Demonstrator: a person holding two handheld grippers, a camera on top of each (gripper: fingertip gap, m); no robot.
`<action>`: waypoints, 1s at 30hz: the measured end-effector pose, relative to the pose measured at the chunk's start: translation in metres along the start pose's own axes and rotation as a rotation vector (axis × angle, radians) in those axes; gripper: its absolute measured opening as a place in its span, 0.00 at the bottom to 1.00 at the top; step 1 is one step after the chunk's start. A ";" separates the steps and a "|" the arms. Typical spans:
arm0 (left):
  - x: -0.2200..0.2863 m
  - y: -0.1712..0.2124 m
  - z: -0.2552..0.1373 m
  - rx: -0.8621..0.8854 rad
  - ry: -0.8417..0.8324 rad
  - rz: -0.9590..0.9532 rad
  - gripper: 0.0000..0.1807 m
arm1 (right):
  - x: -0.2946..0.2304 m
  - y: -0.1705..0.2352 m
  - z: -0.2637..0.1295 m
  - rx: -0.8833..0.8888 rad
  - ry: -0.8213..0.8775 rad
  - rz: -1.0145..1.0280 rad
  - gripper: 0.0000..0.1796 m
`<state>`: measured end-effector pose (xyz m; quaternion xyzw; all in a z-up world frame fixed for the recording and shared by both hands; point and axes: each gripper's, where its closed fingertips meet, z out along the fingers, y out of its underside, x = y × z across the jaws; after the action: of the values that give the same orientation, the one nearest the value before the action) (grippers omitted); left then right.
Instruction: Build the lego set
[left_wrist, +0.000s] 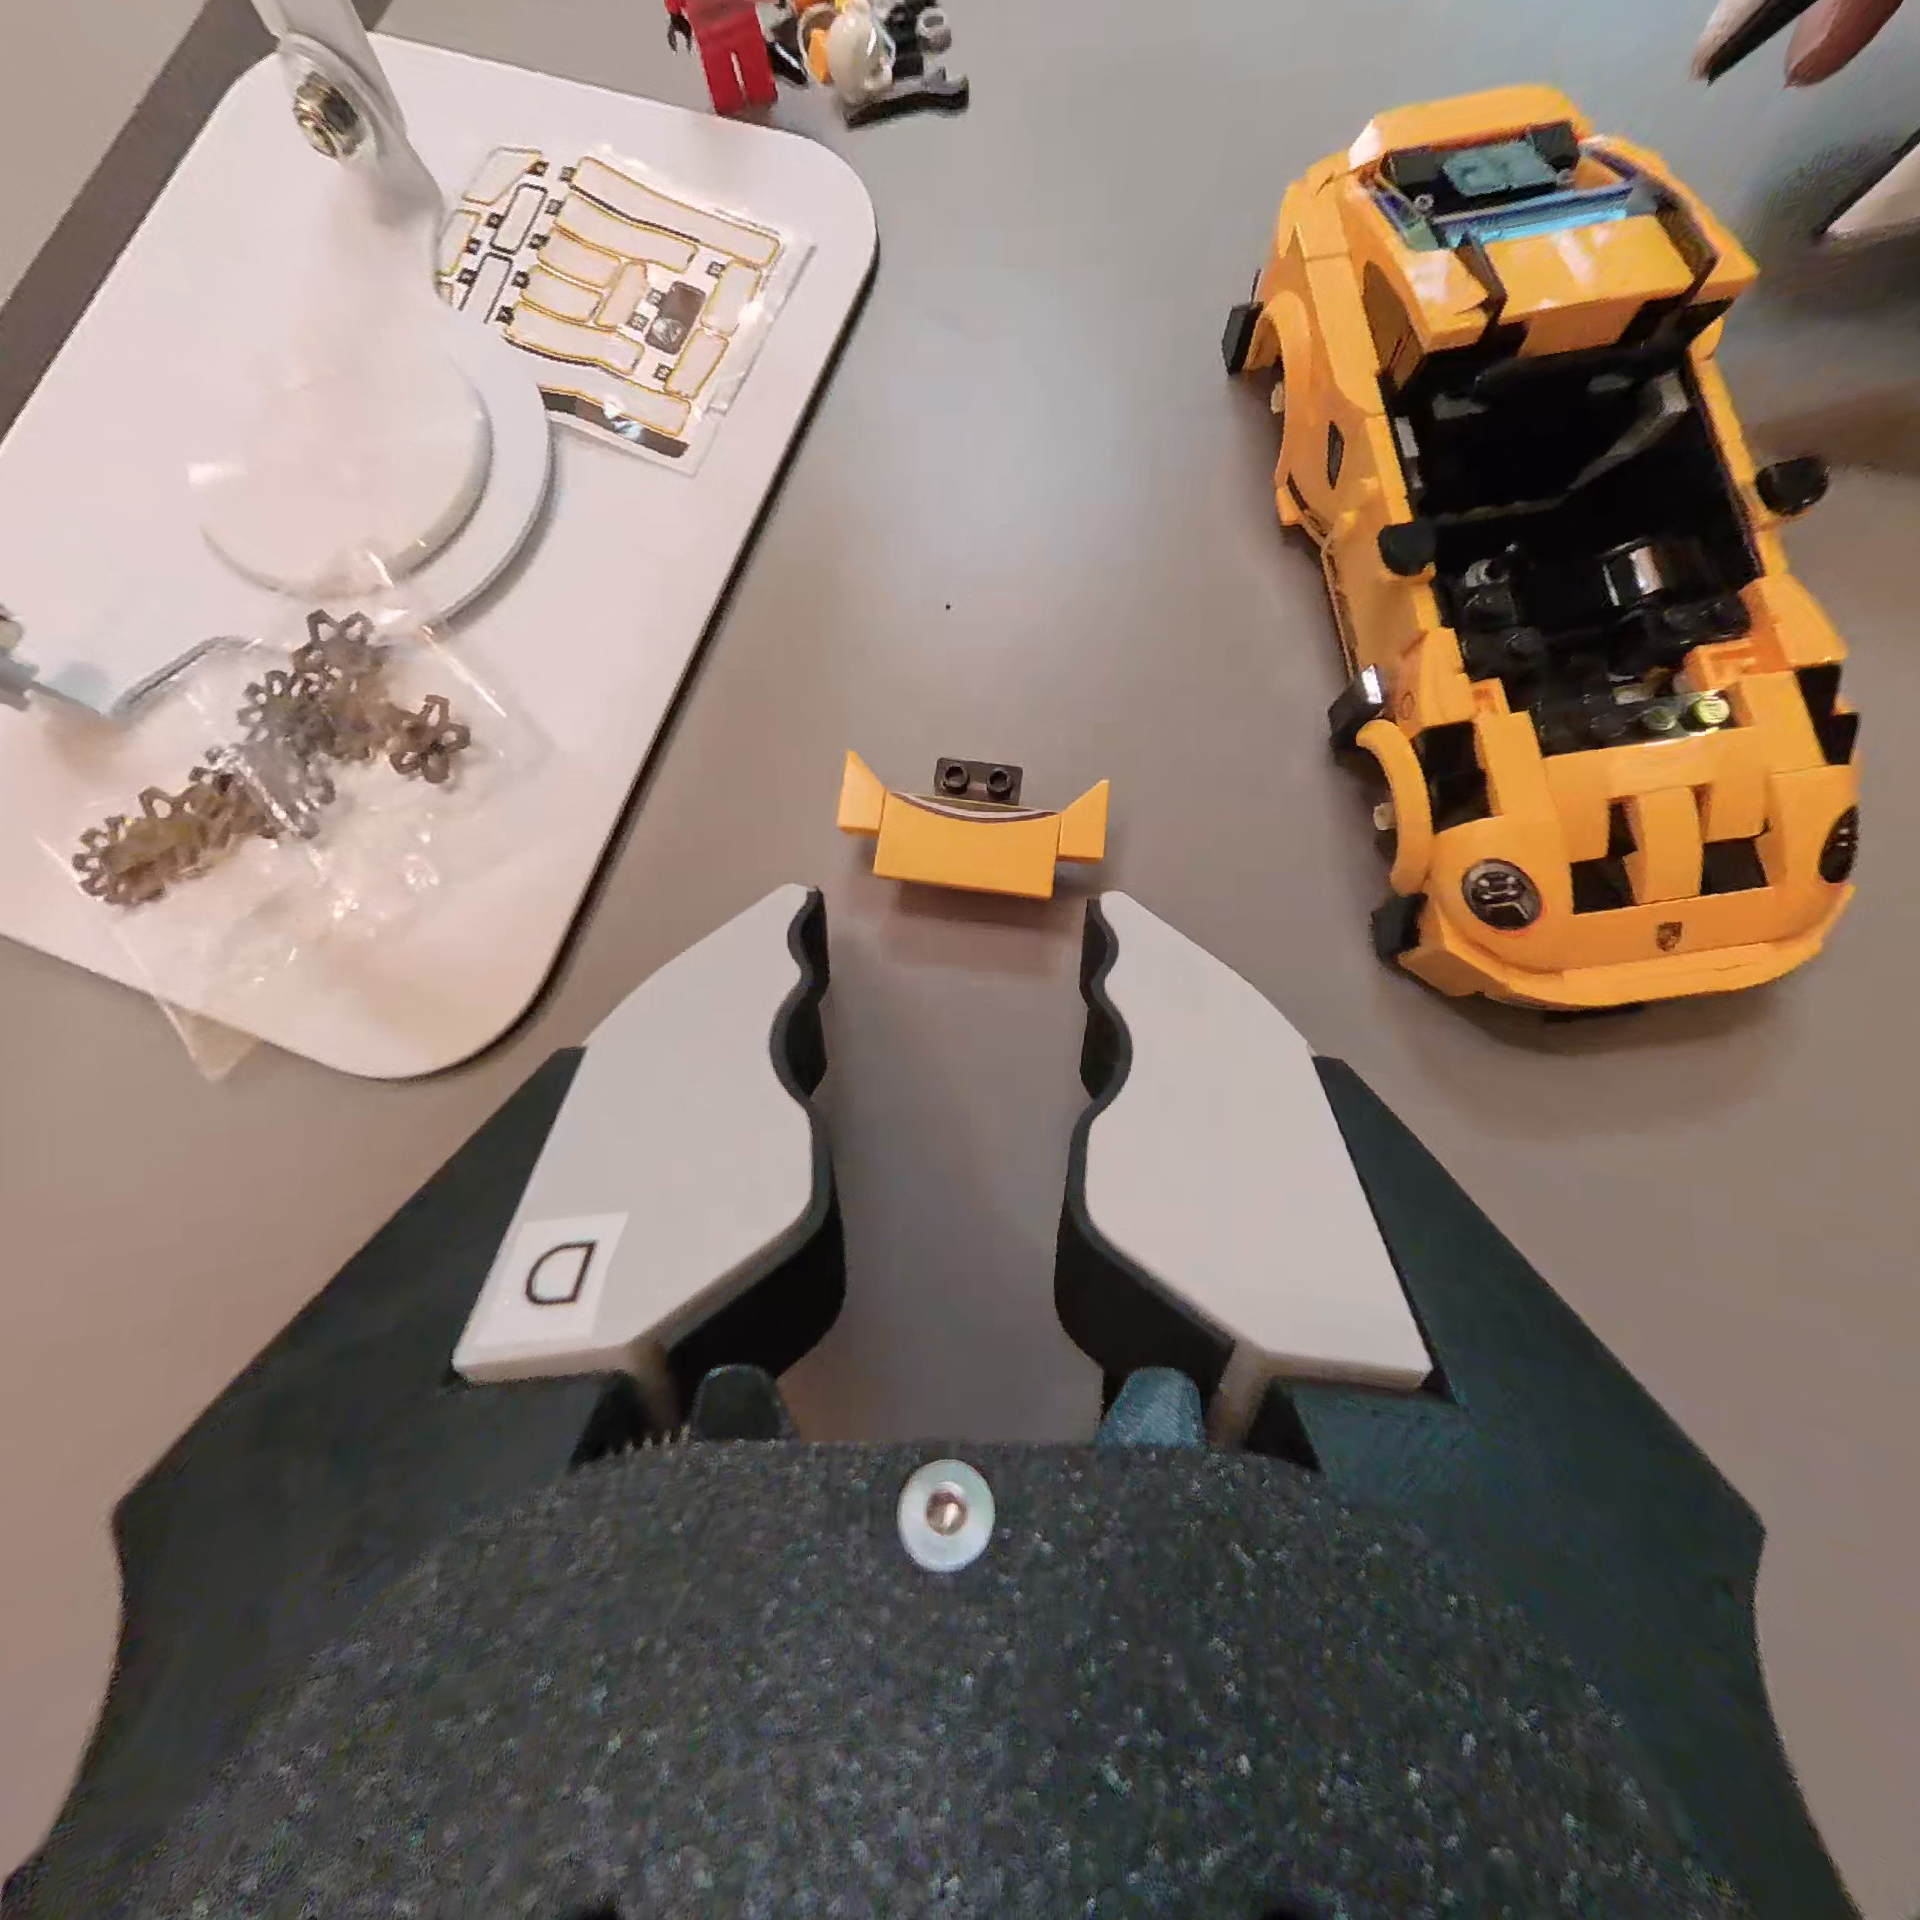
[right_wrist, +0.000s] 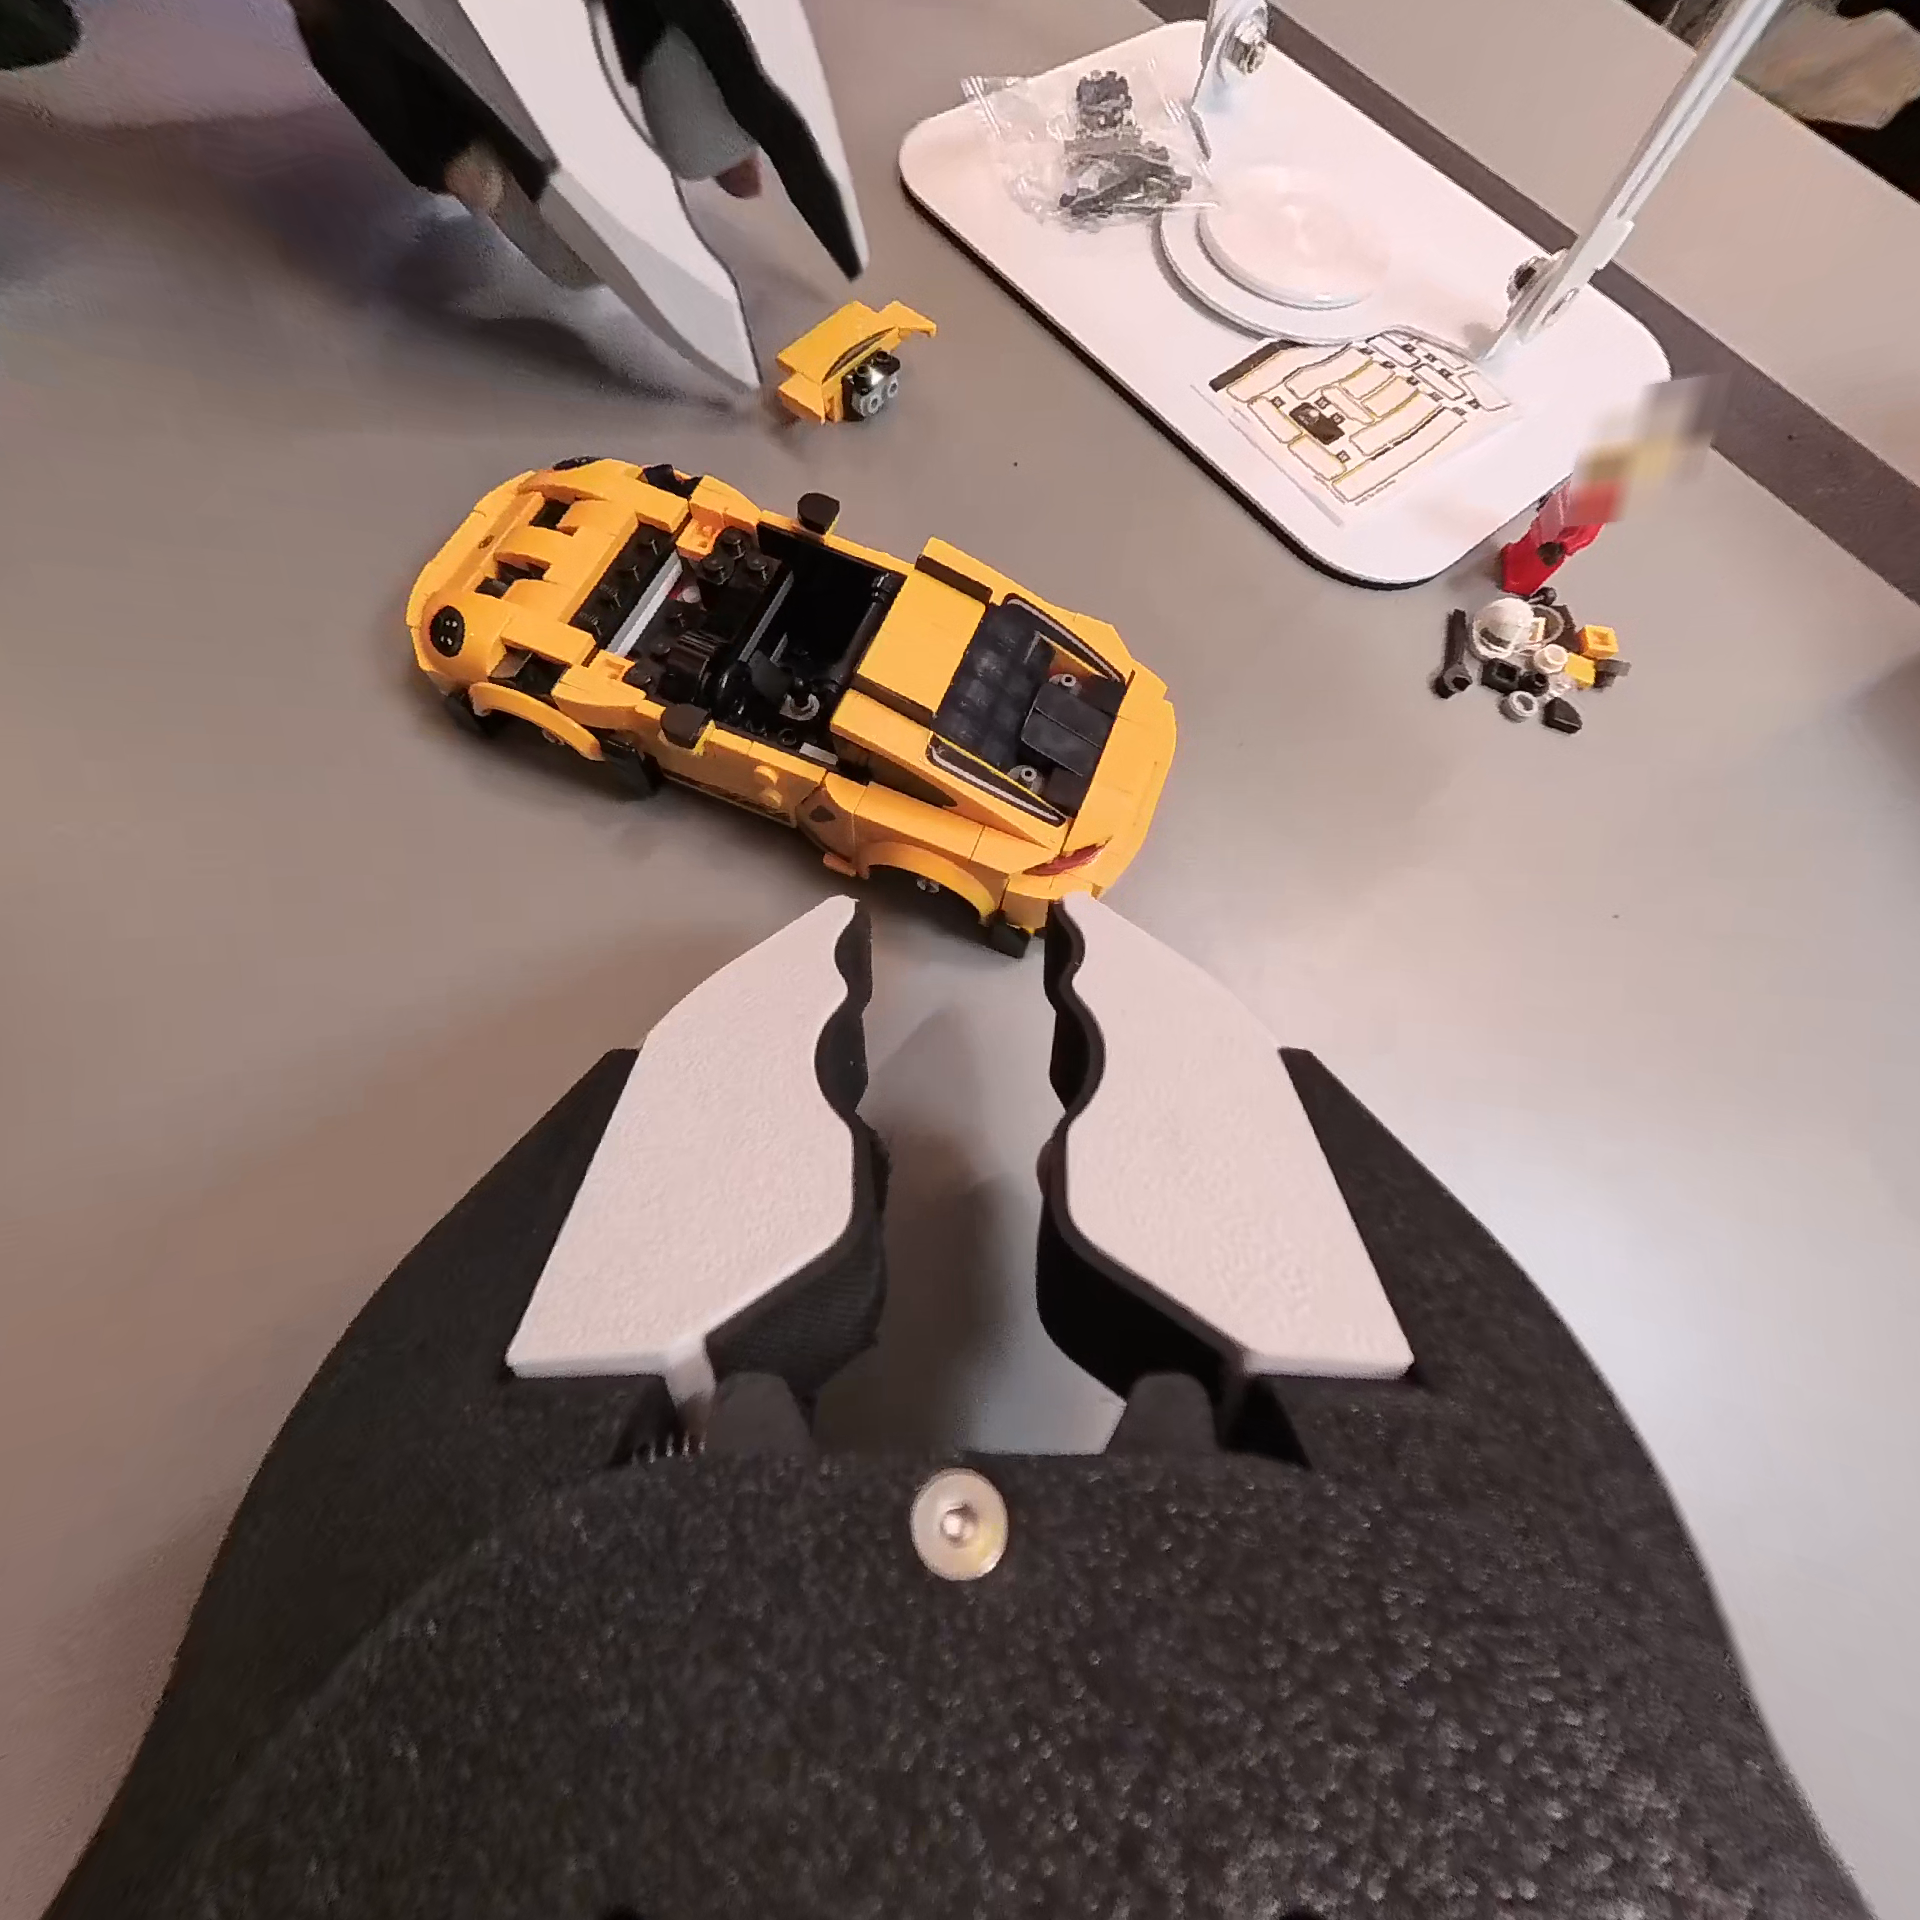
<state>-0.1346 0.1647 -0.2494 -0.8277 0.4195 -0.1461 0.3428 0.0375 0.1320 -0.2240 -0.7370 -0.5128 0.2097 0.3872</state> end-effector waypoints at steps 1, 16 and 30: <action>0.000 0.000 0.002 -0.005 0.005 0.001 0.25 | 0.000 0.000 0.000 0.002 -0.007 0.003 0.17; 0.007 -0.017 -0.002 0.063 0.010 -0.040 0.18 | 0.001 -0.002 -0.001 0.024 0.000 0.000 0.16; 0.094 -0.043 -0.010 -0.034 -0.067 -0.235 0.18 | -0.004 -0.012 -0.010 0.064 0.010 0.008 0.16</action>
<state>-0.0570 0.1030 -0.2165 -0.8812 0.3104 -0.1503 0.3232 0.0363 0.1268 -0.2084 -0.7273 -0.5012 0.2239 0.4120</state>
